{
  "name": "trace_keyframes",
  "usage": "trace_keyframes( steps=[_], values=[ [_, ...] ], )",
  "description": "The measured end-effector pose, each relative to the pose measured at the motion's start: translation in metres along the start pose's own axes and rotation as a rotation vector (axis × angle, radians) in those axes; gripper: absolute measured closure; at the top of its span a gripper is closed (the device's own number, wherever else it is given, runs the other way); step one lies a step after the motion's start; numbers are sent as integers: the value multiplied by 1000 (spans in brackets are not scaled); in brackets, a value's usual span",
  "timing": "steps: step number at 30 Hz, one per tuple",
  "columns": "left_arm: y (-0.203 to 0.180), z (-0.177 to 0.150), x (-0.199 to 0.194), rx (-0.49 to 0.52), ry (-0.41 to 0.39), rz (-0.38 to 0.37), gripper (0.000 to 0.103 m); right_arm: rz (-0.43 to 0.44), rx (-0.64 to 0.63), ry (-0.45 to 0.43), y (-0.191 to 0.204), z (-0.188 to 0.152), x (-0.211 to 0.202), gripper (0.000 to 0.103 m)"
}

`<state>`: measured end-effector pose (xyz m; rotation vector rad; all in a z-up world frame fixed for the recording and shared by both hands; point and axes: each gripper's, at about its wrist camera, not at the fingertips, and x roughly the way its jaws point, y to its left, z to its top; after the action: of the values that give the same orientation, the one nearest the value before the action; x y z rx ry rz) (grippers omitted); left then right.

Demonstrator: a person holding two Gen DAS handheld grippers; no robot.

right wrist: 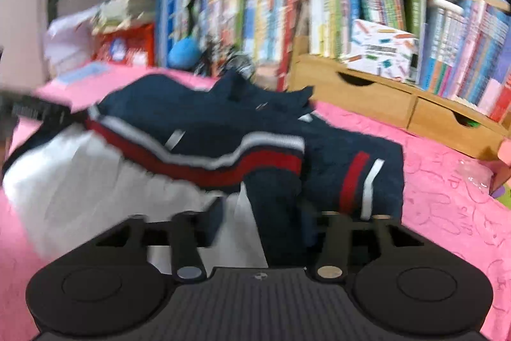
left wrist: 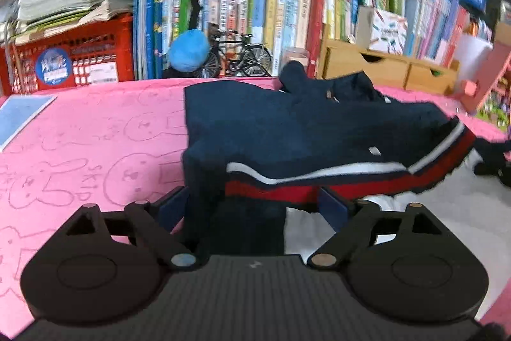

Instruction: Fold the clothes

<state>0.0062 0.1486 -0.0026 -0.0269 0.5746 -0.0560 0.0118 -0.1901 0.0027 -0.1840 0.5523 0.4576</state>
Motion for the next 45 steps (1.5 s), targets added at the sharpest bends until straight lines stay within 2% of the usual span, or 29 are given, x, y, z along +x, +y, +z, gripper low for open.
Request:
trace_keyframes(
  steps=[2,3,4,5,6,7,9,10,12,14,16,18,19,20,21,22,24,25,27,28,29,31,33,35,36,37,39,42,45],
  values=[
    [-11,-3,-9,75,-28,34,54,4,31,20,-7,3,16,37],
    [-14,-3,-14,103,-40,59,59,2,43,39,-7,2,23,42],
    [-15,-4,-23,125,-61,76,68,1,55,56,-7,0,29,56],
    [-13,-5,-30,126,-85,62,73,18,60,55,-6,-2,27,62],
    [-11,-5,-38,127,-108,48,73,34,64,54,-4,-5,25,69],
    [-8,-4,-45,118,-137,26,71,39,45,46,-2,-6,21,71],
    [-4,-2,-53,107,-174,12,44,44,14,37,-1,-8,15,71],
    [-3,0,-53,105,-182,20,24,42,9,35,-2,-8,13,70],
    [-2,3,-41,93,-146,5,23,34,12,30,-6,-7,14,64],
    [-4,5,-22,71,-57,-46,23,23,28,26,-10,-3,21,57],
    [-8,3,-3,78,11,-61,24,18,26,30,-11,0,32,40],
    [-13,-2,9,96,46,-38,27,11,7,49,-9,-1,44,30],
    [-14,-3,8,97,35,-37,34,10,-1,58,-7,-2,48,30],
    [-15,-4,4,95,16,-36,50,3,-2,55,-6,-3,49,31],
    [-14,-3,-3,90,-4,-39,59,4,2,48,-5,-4,46,38],
    [-11,-3,-12,80,-31,-72,66,4,6,41,-4,-4,42,54],
    [-5,-1,-30,67,-85,-161,67,7,-2,1,1,-6,27,72],
    [-5,0,-31,83,-81,-161,67,12,-9,-23,3,-6,18,75],
    [-6,2,-32,114,-74,-160,63,23,-30,-64,7,-8,5,75],
    [-8,1,-22,119,-31,-124,57,24,-42,-75,8,-8,1,75],
    [-9,0,-12,124,11,-88,46,14,-40,-51,7,-9,7,75],
    [-10,-3,0,100,45,-74,39,-5,-36,-4,5,-11,18,69],
    [-10,-6,12,76,79,-59,53,-5,2,24,1,-14,30,67],
    [-15,-4,-2,90,25,-44,79,-19,16,1,2,-12,25,74],
    [-18,-3,-9,98,-2,-36,82,-26,23,-11,3,-11,22,81],
    [-20,5,-15,99,-29,-31,83,-35,14,-42,4,-7,14,84],
    [-23,20,-26,103,-83,-20,85,-53,-3,-103,6,1,-3,85],
    [-26,60,-28,118,-179,15,87,-83,-23,-193,5,19,-25,85],
    [-32,92,-11,141,-235,35,88,-135,-26,-256,-5,45,-26,85]
  ],
)
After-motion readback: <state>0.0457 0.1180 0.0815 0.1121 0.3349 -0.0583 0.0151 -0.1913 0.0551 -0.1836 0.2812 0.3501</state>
